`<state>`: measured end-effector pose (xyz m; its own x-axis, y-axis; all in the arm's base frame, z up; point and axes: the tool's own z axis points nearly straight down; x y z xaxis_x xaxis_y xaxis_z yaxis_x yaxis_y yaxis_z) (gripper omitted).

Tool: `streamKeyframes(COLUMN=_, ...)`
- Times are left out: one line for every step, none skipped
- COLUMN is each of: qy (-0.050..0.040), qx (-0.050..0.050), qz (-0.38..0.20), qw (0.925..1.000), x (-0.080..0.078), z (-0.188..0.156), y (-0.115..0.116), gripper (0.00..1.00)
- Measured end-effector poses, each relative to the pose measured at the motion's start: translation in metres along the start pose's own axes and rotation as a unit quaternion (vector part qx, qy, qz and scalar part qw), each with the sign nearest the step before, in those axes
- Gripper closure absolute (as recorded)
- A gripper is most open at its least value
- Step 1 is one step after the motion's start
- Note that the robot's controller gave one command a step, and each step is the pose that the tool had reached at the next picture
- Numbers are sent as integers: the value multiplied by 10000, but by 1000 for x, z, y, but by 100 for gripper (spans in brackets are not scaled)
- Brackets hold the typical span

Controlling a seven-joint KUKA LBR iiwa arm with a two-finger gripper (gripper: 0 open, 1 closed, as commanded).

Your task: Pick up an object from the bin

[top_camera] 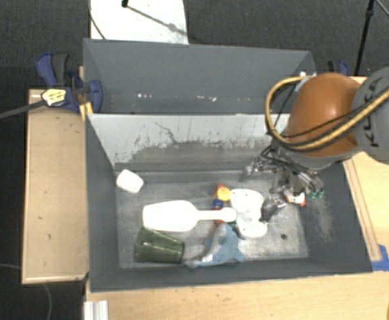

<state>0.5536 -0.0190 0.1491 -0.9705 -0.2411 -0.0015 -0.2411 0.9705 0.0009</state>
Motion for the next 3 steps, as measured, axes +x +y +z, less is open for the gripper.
streamKeyframes(qy=1, qx=1, qz=229, qw=9997, x=12, z=13, y=17, gripper=0)
streamKeyframes(qy=-24, qx=10, qz=-730, qw=9973, x=4, z=75, y=78, gripper=0)
streamKeyframes(qy=-38, qx=8, qz=32, qw=10000, x=23, z=76, y=93, gripper=100)
